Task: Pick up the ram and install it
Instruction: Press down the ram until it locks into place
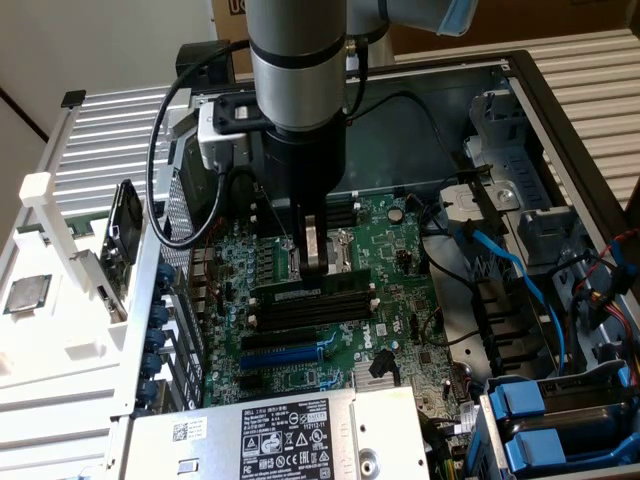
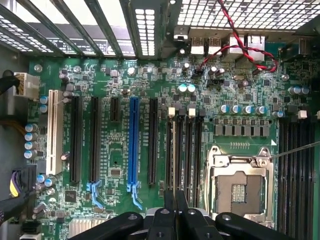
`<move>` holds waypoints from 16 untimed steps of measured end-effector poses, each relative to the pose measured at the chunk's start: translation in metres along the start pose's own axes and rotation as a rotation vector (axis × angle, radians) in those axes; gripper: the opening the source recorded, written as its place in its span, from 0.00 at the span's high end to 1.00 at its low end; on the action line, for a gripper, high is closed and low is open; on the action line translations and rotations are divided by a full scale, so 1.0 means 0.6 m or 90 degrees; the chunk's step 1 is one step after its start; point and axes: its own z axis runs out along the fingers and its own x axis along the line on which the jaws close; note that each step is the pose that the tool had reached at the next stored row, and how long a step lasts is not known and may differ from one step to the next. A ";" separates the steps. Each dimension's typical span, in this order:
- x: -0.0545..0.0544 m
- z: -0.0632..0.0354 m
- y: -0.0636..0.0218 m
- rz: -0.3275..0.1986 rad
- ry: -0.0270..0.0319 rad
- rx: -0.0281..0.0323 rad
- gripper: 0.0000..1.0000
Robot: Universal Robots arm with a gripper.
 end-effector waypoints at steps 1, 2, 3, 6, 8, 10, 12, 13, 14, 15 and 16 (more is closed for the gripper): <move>0.000 0.001 0.000 0.000 0.0000 0.0000 0.88; 0.000 0.001 0.000 0.000 0.0001 0.0000 0.88; 0.000 0.002 0.000 0.001 0.0001 0.0000 0.88; 0.000 0.004 0.000 0.004 0.0000 0.0000 0.88; 0.000 0.005 0.000 0.005 0.0001 0.0000 0.88; 0.000 0.005 0.000 0.005 0.0000 0.0001 0.88; 0.000 0.005 0.000 0.005 -0.0001 0.0001 0.88; 0.000 0.005 0.000 0.005 0.0000 0.0001 0.88; 0.000 0.006 0.000 0.005 -0.0002 0.0002 0.88; 0.001 0.006 0.000 0.005 -0.0003 0.0002 0.88; 0.001 0.006 0.000 0.005 -0.0002 0.0002 0.88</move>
